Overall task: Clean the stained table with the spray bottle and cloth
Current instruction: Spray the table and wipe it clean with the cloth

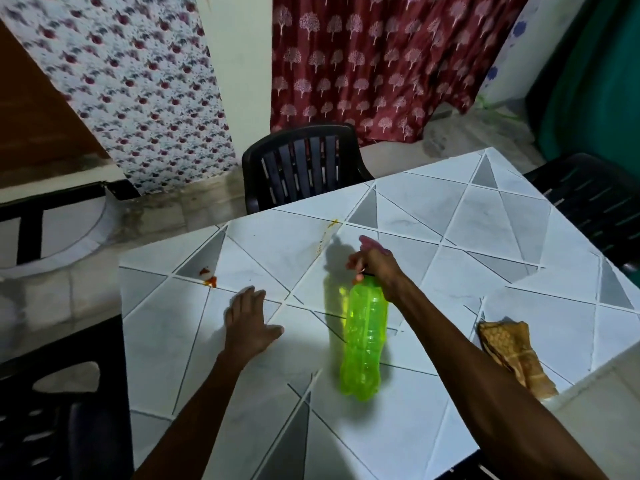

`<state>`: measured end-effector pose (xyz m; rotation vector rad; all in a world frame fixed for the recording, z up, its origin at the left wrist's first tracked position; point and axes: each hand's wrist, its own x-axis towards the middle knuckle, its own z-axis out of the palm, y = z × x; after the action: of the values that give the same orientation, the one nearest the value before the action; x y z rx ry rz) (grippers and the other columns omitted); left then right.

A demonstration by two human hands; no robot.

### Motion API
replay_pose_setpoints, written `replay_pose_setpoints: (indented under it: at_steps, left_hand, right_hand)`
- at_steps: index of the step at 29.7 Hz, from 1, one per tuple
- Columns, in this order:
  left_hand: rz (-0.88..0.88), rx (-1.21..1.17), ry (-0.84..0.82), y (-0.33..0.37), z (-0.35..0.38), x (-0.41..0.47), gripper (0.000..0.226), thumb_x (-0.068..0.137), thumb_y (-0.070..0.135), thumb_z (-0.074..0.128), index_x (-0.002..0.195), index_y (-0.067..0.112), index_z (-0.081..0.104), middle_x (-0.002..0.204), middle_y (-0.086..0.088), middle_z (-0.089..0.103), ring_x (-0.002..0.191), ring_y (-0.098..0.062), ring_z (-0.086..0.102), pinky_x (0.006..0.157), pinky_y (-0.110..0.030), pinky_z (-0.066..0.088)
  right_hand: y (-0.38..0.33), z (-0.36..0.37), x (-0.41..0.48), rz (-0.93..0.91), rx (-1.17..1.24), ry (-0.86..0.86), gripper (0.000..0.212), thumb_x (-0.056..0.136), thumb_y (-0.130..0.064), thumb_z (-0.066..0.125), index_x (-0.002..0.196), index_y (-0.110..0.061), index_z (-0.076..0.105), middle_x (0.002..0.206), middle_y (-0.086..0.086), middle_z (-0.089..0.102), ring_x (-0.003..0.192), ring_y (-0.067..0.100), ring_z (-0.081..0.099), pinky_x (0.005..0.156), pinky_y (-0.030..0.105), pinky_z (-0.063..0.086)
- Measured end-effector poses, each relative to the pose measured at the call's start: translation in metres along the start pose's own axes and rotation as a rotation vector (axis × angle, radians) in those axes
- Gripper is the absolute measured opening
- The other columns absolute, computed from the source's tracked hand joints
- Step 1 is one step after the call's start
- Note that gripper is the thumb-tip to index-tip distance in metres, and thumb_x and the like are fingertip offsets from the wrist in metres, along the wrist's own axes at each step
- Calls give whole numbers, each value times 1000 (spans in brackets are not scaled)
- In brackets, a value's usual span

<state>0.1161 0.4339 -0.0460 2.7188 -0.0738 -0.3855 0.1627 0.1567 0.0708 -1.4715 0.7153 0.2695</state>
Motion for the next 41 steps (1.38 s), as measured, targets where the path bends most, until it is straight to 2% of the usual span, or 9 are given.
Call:
replay_pose_setpoints:
  at_steps: [4,9,16,19,21,26,34,38,41]
  left_hand:
    - [-63,4,50,-39,-10,-12,100,61,58,77,143,13,45,155,-14,36,144,-36,30,110,-57,31]
    - [-130,23,95,-86,-26,-33,100,58,63,77,139,10,50,148,-17,45,137,-38,40,101,-54,42]
    - [-279,-43,128,-126,-35,-73,103,66,63,77,149,16,37,158,-10,29,144,-32,26,110,-50,30]
    - [-343,-73,179,-138,-35,-96,108,61,72,65,147,12,40,156,-13,34,142,-34,30,110,-51,30]
    - [-402,-92,188,-142,-36,-111,108,62,70,68,149,12,38,156,-12,32,143,-33,29,112,-50,28]
    - [-518,-145,221,-147,-33,-142,109,64,57,81,149,10,32,155,-12,30,142,-33,27,111,-48,27]
    - [-483,-174,187,-124,-25,-150,110,70,57,77,154,12,23,161,-11,19,146,-32,17,116,-46,18]
    - [-389,-172,161,-95,-18,-144,111,67,60,77,152,11,28,158,-13,24,145,-34,21,113,-48,24]
    - [-314,-187,132,-65,-6,-140,109,61,61,74,149,10,35,155,-14,31,143,-35,26,111,-50,26]
  right_hand:
    - [3,50,5,-25,-77,16,37,94,-16,48,121,6,63,60,10,56,48,25,49,72,46,56]
    - [14,116,-9,-17,-105,-131,33,93,-10,53,120,-25,64,53,6,59,51,27,52,62,35,52]
    - [48,193,-49,47,-171,-310,37,93,-4,46,114,25,51,57,14,56,37,22,44,50,31,40]
    - [61,229,-73,55,-247,-403,30,90,-4,46,98,17,65,58,13,58,40,23,45,51,32,43]
    - [70,246,-90,27,-330,-451,26,91,-9,48,89,-10,74,56,10,56,38,23,47,55,36,49]
    - [90,266,-128,72,-365,-584,42,91,0,45,123,-17,66,57,4,60,62,24,62,44,27,44]
    - [99,208,-136,76,-462,-557,43,90,2,43,123,-17,65,74,19,58,50,19,60,47,28,48]
    - [99,147,-128,87,-427,-432,26,98,-15,54,83,-26,73,68,22,56,40,24,49,55,44,57]
    - [96,86,-125,101,-316,-353,26,97,-4,51,107,-17,72,75,24,59,48,25,58,45,30,50]
